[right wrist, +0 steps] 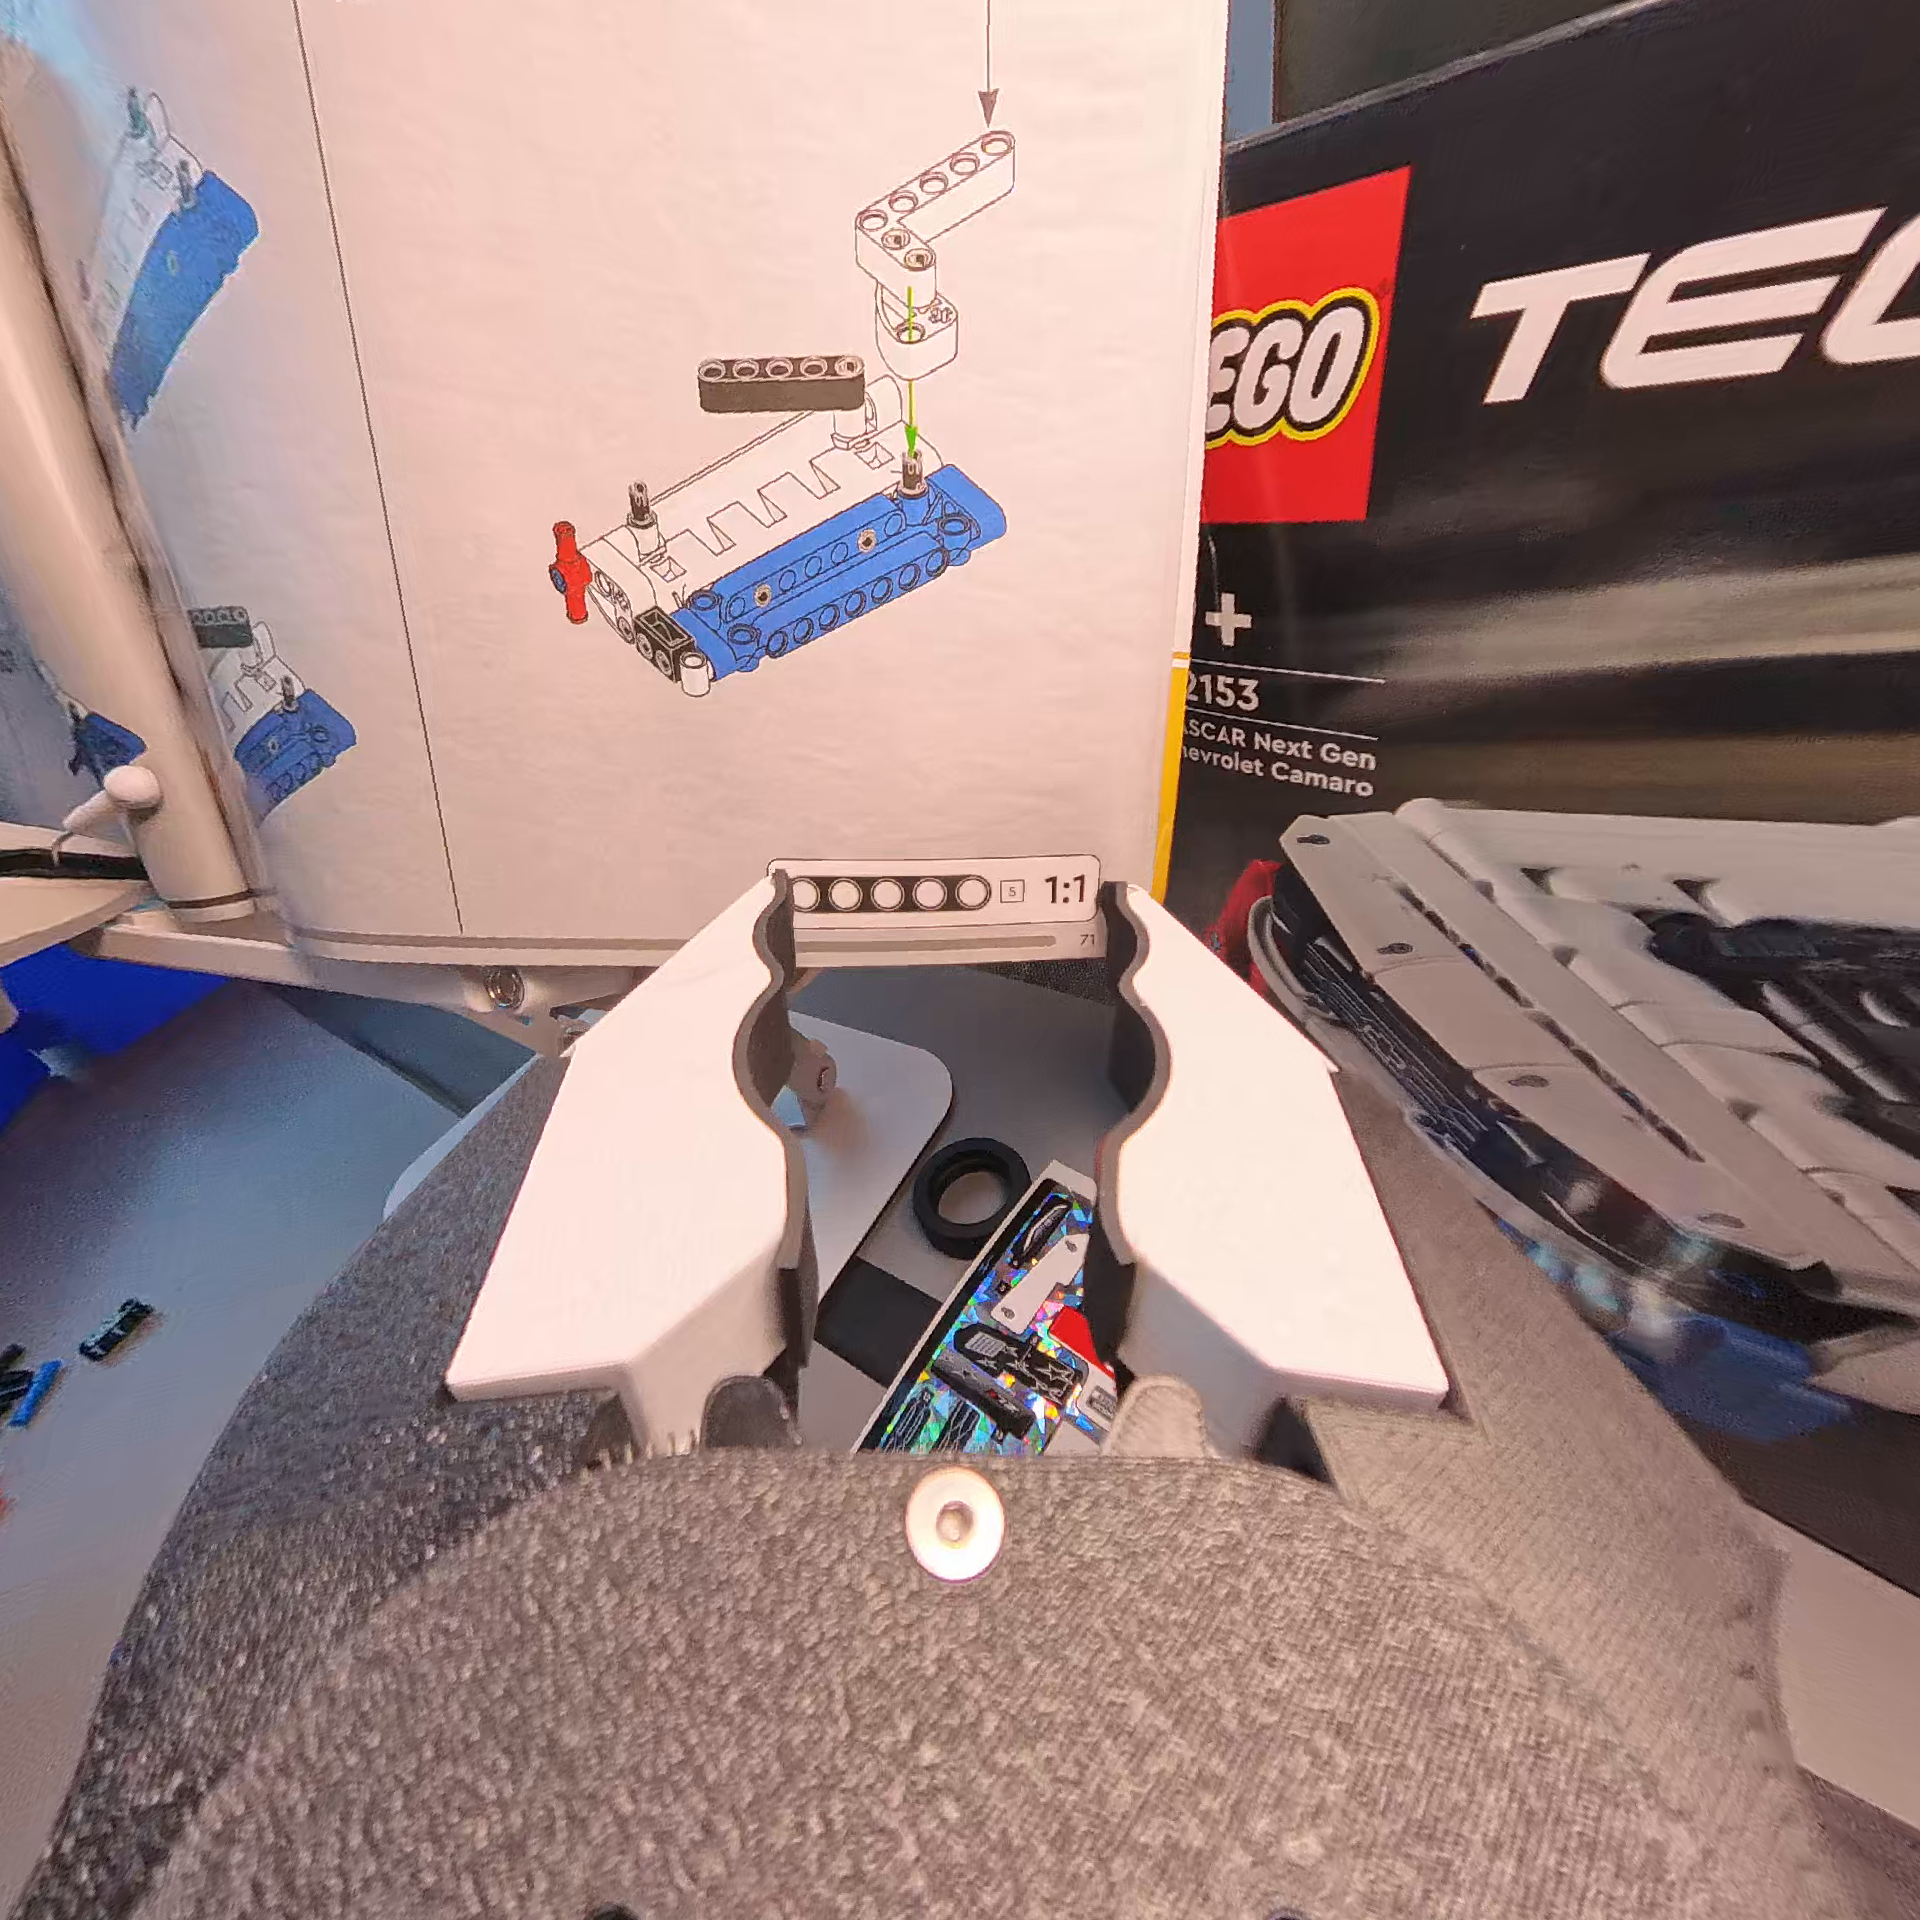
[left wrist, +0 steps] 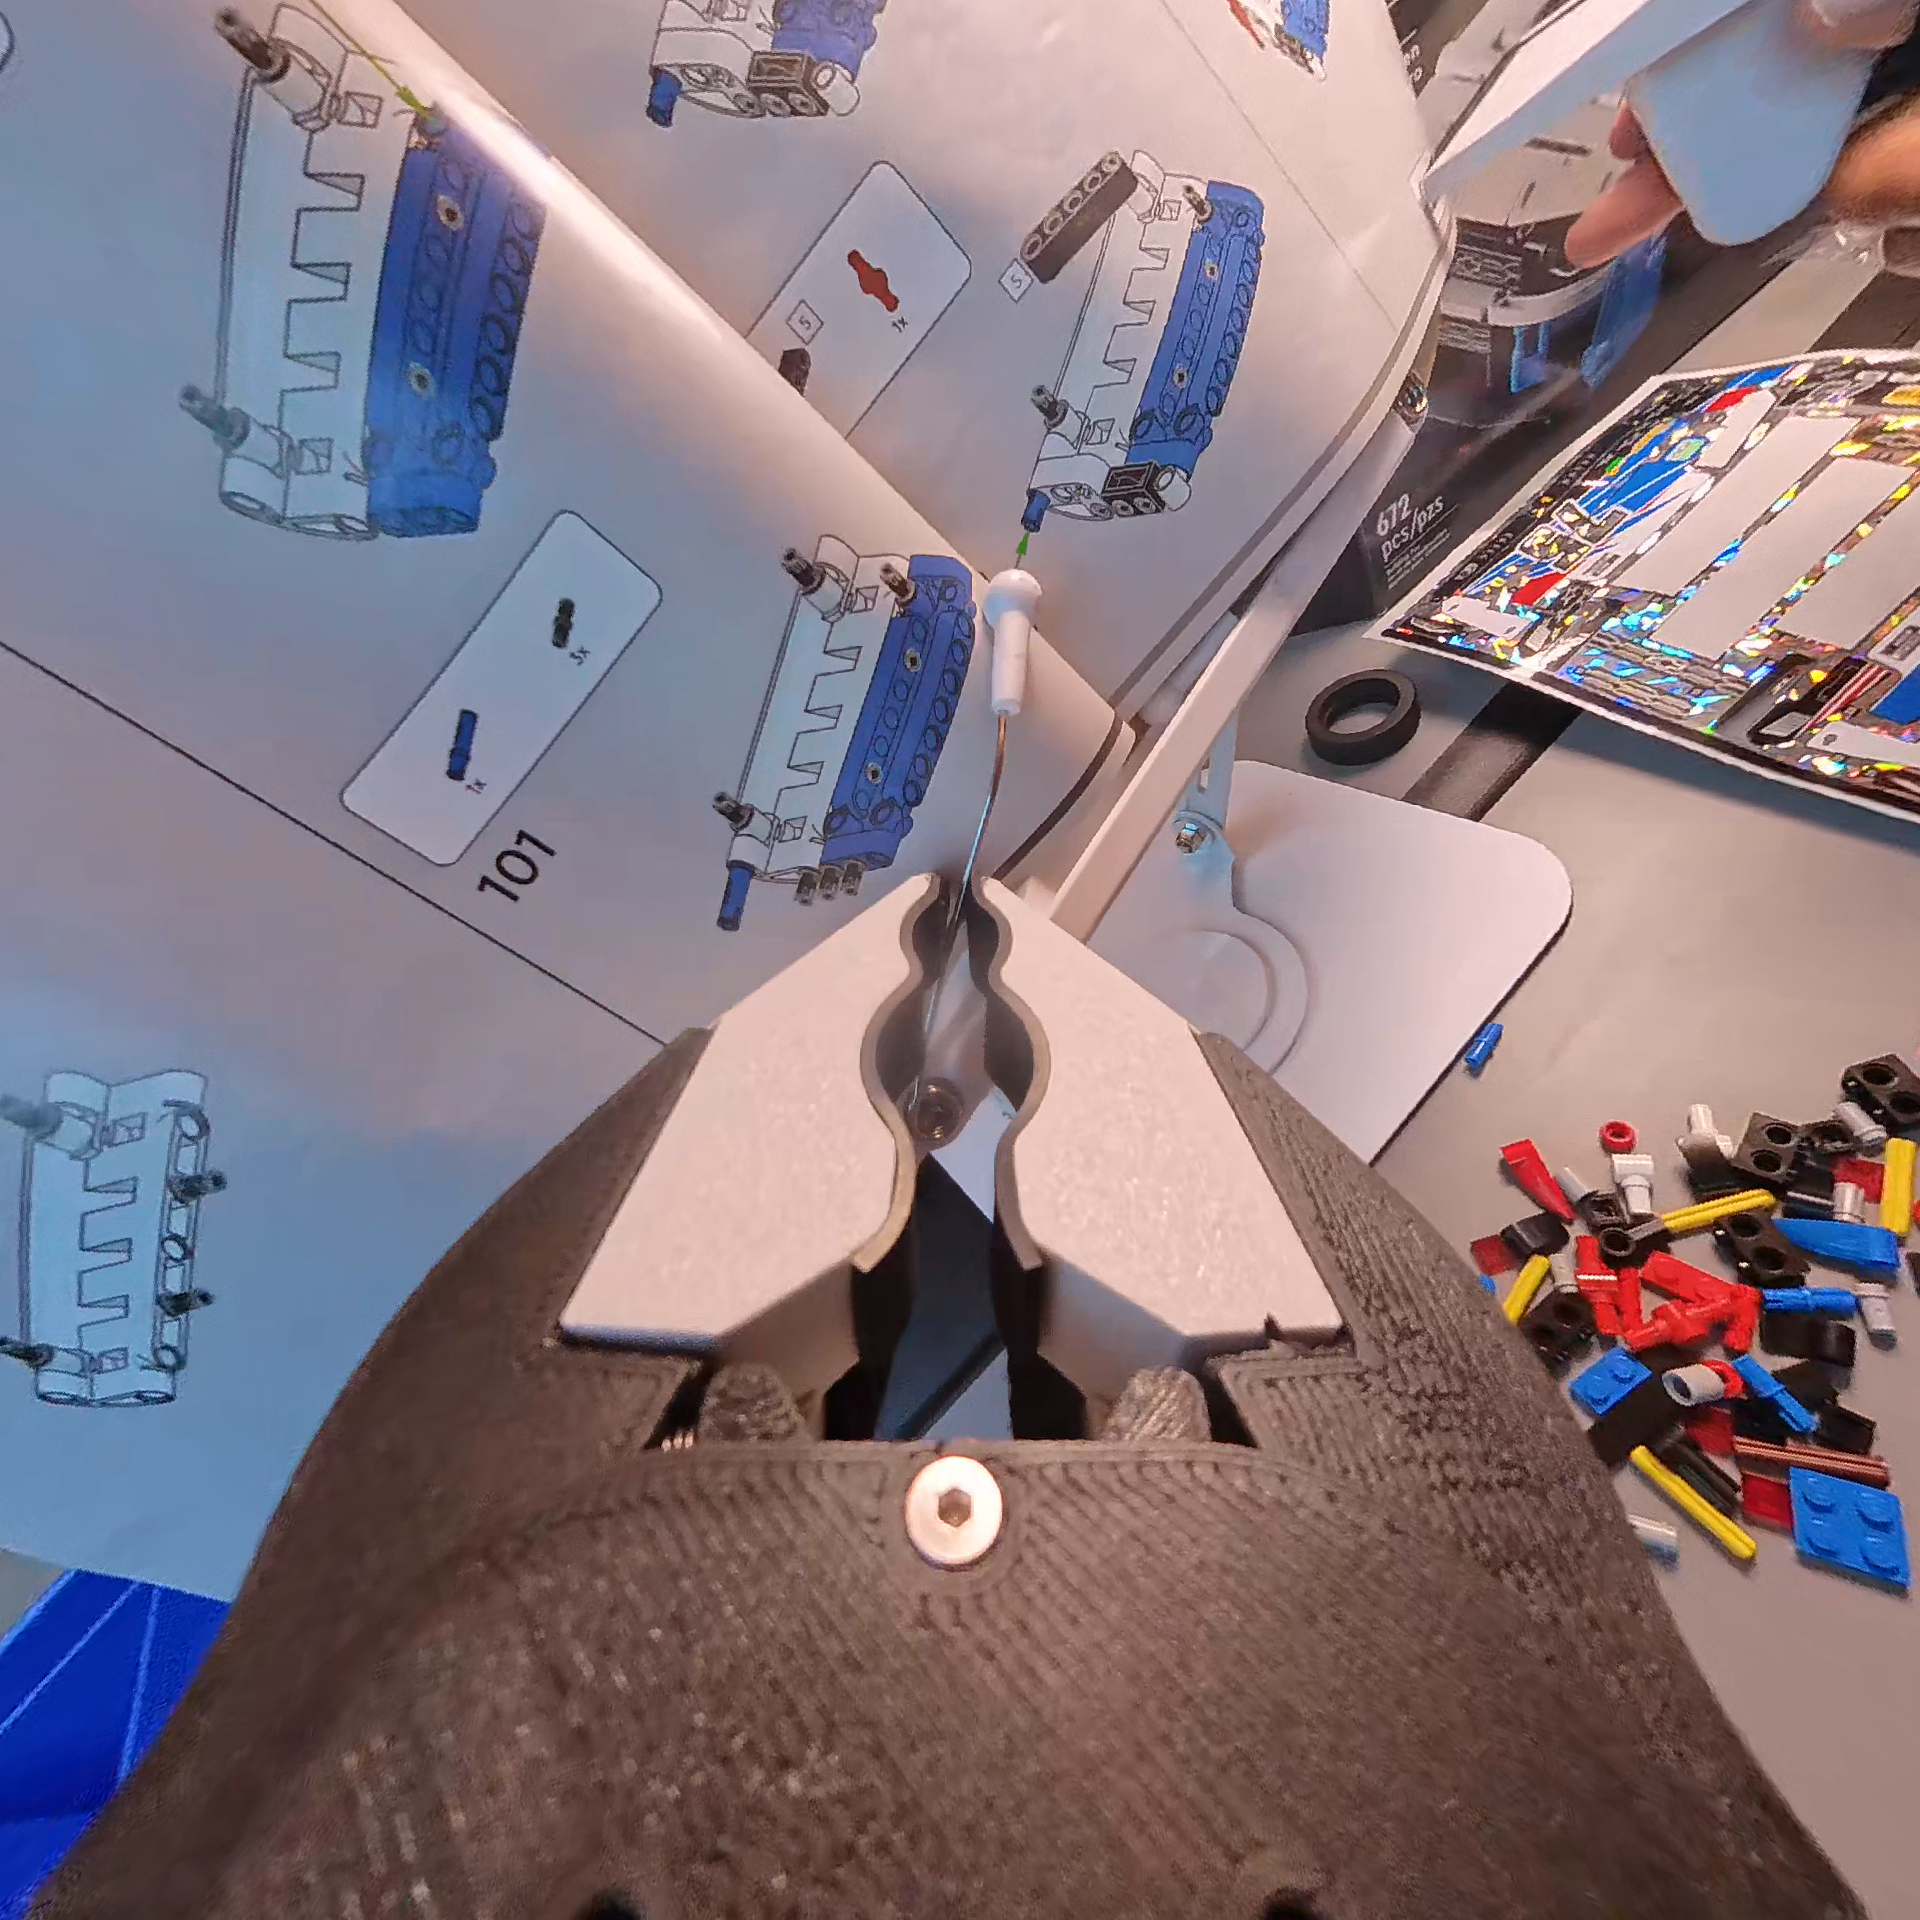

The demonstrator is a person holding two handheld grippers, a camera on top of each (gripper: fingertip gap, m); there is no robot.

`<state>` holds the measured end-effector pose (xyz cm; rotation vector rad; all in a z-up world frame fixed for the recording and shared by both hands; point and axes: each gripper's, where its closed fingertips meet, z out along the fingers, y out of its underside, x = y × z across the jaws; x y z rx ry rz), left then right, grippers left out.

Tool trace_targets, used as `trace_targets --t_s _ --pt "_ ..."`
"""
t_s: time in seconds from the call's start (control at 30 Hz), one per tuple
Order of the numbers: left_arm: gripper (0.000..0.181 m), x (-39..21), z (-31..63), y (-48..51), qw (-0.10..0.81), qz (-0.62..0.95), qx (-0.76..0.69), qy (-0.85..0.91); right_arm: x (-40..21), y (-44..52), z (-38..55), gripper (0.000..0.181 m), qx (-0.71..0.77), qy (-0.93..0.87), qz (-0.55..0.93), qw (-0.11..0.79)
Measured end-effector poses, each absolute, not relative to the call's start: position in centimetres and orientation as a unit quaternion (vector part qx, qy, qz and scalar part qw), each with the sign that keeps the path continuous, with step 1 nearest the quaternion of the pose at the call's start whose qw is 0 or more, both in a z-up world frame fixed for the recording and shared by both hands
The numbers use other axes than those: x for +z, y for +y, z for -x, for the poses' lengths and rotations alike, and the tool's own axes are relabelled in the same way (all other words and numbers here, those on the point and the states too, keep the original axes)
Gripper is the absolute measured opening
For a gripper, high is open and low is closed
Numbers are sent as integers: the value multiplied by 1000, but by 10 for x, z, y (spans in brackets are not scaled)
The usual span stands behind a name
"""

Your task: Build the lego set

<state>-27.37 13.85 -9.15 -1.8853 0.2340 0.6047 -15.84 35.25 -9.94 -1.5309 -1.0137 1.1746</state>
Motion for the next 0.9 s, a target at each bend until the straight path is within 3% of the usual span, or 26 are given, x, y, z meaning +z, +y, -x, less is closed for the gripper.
trace_targets --t_s 0.03,0.13,0.37,0.47,0.57,0.7,0.9 --pt "2 -91 272 137 549 794 245 89 -99 351 157 57 476 -413 620 467" --pt "19 -77 264 129 602 768 211 56 -91 339 145 54 474 -414 605 488" --pt "32 -31 275 74 722 671 148 -82 -37 252 77 45 468 -424 504 589" --pt "30 -18 296 44 739 639 173 -125 -23 199 37 36 468 -445 480 594" --pt "20 -11 316 19 746 620 188 -153 -30 153 -3 0 467 -472 480 573" --pt "0 -6 335 -8 758 598 187 -182 -69 131 -48 0 425 -483 511 570" --pt "0 -10 353 -22 754 592 206 -196 -117 149 -81 0 388 -418 515 640"
